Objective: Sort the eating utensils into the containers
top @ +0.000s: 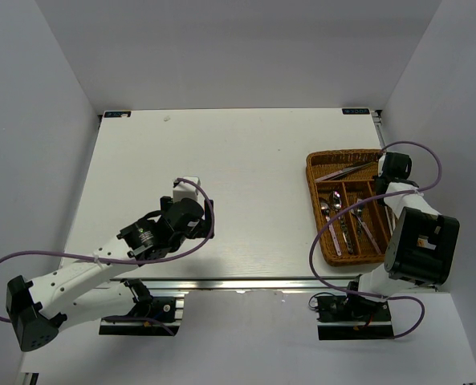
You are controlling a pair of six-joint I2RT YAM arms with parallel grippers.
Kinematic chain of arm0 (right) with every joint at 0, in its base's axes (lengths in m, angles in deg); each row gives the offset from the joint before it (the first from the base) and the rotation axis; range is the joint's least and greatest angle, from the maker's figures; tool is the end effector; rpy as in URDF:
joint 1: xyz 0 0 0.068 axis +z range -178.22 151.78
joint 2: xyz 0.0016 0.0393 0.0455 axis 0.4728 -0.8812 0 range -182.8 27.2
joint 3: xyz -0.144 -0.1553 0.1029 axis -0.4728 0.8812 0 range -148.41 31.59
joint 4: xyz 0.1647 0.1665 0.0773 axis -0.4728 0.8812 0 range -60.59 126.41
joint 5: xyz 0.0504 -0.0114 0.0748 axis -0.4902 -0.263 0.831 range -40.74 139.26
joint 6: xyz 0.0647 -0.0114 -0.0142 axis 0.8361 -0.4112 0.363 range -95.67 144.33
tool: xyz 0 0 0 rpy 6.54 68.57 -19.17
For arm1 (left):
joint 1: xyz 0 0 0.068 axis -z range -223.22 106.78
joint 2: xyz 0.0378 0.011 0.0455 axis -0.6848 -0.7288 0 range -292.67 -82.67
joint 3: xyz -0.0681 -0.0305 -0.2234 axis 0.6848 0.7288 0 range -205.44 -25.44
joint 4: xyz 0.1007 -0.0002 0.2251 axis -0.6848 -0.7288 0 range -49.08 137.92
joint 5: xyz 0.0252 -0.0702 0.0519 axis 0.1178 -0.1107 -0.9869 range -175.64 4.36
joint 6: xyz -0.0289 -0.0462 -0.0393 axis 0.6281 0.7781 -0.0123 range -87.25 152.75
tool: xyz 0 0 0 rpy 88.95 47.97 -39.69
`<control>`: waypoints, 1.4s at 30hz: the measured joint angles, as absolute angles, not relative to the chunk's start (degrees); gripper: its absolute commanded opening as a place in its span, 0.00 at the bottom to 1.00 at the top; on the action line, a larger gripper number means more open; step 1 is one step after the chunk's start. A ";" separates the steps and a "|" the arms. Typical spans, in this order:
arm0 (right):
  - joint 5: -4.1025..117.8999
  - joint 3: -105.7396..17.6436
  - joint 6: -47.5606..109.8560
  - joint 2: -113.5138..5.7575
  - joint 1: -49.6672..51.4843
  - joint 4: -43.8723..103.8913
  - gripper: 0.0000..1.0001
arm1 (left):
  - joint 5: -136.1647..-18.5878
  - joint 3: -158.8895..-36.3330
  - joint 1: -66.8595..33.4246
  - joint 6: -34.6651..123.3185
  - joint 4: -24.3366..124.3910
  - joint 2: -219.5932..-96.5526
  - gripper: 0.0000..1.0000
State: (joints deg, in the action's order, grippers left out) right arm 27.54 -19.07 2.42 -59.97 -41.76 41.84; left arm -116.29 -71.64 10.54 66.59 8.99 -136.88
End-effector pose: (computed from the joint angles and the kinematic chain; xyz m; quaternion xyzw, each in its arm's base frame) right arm 0.2967 -0.0918 0.1568 -0.0012 0.9221 -0.2730 0.2743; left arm 0.1435 -0.1496 0.2360 0.0596 0.9004 -0.0675 0.4256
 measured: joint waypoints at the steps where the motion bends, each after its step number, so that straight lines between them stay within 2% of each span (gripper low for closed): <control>1: 27.56 -19.07 2.47 -59.97 -41.76 41.80 0.30 | -116.29 -71.61 10.54 66.59 8.99 -136.82 0.98; 2: 27.61 -19.07 2.47 -59.97 -41.76 41.62 0.37 | -116.27 -71.61 10.54 66.59 9.01 -136.77 0.98; 5: 27.87 -19.09 2.27 -60.02 -41.76 41.03 0.38 | -116.27 -71.61 10.58 66.59 9.01 -136.77 0.98; 7: 28.18 -19.13 2.42 -60.02 -41.69 41.03 0.48 | -116.27 -71.61 10.65 66.59 9.05 -136.77 0.98; 16: 32.05 -25.80 7.97 -59.25 -41.69 43.79 0.49 | -117.21 -71.61 10.93 67.01 8.85 -136.58 0.98; 17: 32.92 -27.53 9.28 -58.68 -41.34 44.35 0.73 | -117.82 -71.64 10.93 67.23 8.74 -136.53 0.98; 18: 33.25 -29.41 10.71 -57.88 -40.97 45.05 0.85 | -118.52 -71.61 10.93 67.42 8.55 -136.45 0.98; 19: 33.42 -31.07 11.91 -56.89 -40.47 45.64 0.89 | -119.29 -71.64 10.93 67.73 8.26 -136.38 0.98; 23: 34.23 -35.44 15.43 -49.29 -35.03 46.45 0.89 | -122.54 -71.68 10.87 68.82 7.11 -136.47 0.98; 28: 35.56 -35.44 23.40 -32.89 -23.68 46.76 0.89 | -127.22 -72.36 9.67 70.96 5.31 -137.25 0.98; 33: 41.90 -31.70 33.92 -19.60 -23.09 44.55 0.89 | -130.94 -73.63 7.17 73.54 4.59 -138.65 0.98; 37: 42.62 -29.01 39.49 -16.98 -22.85 47.17 0.89 | -132.90 -77.30 6.45 74.15 4.42 -142.76 0.98; 42: 43.74 -15.29 43.86 -10.73 -22.85 49.21 0.89 | -135.83 -81.19 4.99 72.34 4.94 -148.10 0.98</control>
State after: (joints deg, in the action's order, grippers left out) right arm 43.74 -15.29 43.86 -10.73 -22.85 49.21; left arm -135.83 -81.19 4.99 72.34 4.94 -148.10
